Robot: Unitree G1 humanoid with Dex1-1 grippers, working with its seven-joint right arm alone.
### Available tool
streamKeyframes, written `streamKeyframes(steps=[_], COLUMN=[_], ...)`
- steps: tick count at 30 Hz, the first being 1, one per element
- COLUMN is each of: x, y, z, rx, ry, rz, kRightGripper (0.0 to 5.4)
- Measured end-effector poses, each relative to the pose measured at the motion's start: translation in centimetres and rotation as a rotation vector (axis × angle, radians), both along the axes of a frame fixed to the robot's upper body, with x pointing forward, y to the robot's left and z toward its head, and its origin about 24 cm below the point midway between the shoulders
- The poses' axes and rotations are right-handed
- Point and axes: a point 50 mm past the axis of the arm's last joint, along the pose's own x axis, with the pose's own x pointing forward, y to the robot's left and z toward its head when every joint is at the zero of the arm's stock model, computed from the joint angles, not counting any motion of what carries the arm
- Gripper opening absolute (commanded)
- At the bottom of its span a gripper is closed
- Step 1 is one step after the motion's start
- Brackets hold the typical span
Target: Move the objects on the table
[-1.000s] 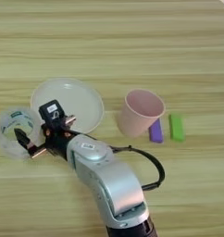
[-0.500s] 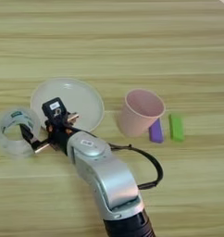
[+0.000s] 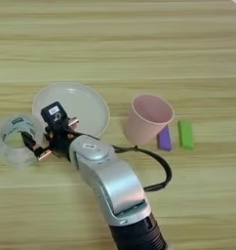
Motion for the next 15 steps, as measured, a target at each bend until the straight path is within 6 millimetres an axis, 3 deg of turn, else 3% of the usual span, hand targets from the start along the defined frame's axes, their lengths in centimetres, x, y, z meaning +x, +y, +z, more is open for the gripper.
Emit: streamKeyframes(steps=[15], x=[0.03], y=[-0.20], z=[-0.05], rx=[0.009], ry=[0.033], rz=[0.002], kRightGripper=[2.64])
